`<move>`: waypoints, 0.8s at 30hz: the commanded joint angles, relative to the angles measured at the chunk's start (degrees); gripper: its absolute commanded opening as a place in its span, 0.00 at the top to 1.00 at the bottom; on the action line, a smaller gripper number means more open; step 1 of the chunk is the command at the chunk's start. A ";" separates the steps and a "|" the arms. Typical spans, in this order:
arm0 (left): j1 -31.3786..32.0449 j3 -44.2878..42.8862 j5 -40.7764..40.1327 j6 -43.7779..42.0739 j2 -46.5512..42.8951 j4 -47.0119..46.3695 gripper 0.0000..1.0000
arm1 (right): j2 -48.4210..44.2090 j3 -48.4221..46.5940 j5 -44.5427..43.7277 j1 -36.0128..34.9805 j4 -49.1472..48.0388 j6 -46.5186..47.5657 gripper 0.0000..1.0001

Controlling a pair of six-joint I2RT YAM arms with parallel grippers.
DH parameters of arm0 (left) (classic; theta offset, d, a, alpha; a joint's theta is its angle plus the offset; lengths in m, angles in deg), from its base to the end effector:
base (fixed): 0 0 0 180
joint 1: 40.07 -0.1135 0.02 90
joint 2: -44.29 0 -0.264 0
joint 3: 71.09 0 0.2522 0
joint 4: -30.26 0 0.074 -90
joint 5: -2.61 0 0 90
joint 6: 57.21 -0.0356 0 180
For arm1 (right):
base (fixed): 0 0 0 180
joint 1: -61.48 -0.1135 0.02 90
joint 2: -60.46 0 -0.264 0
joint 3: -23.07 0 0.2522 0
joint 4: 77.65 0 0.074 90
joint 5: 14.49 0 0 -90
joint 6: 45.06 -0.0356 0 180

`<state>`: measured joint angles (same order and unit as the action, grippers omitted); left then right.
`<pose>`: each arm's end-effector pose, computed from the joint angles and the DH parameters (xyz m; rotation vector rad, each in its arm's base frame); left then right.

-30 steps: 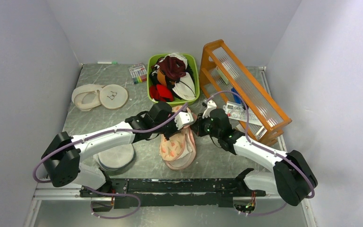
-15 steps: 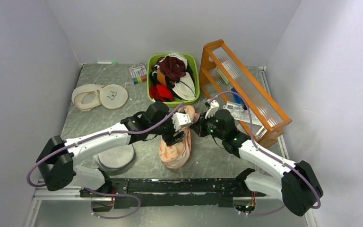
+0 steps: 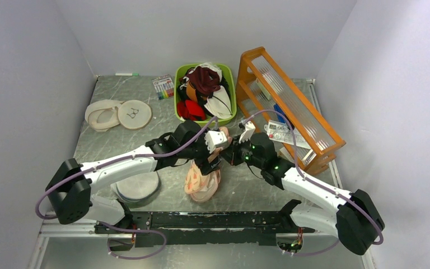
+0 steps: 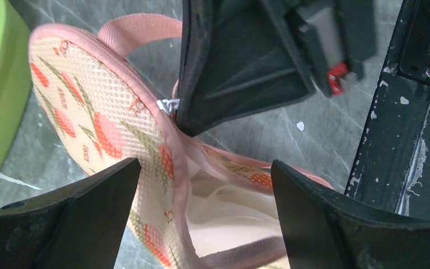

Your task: Unzip the laundry bag and remove the bra

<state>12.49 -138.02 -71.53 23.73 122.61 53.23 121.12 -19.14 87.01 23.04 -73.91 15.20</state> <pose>0.1766 -0.2466 0.2611 1.2844 1.8334 -0.7254 0.1763 0.1490 0.2227 -0.2976 2.0598 0.9554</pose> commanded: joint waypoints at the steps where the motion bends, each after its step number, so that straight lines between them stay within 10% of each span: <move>1: 0.02 -1.32 -1.82 2.55 2.35 -1.42 0.00 | 0.16 -1.94 -3.00 -3.01 -2.03 -0.87 1.00; 18: 0.00 -3.15 -15.87 -3.10 2.48 4.75 0.81 | -0.36 -2.62 -10.27 -4.09 3.59 0.20 1.00; 24: 0.70 -4.13 -12.17 -6.39 3.61 7.72 0.88 | -0.33 -3.21 -11.33 -1.01 6.65 2.99 1.00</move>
<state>12.86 -140.38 -83.70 20.76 126.04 56.73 121.89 -20.60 78.69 20.20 -70.20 15.55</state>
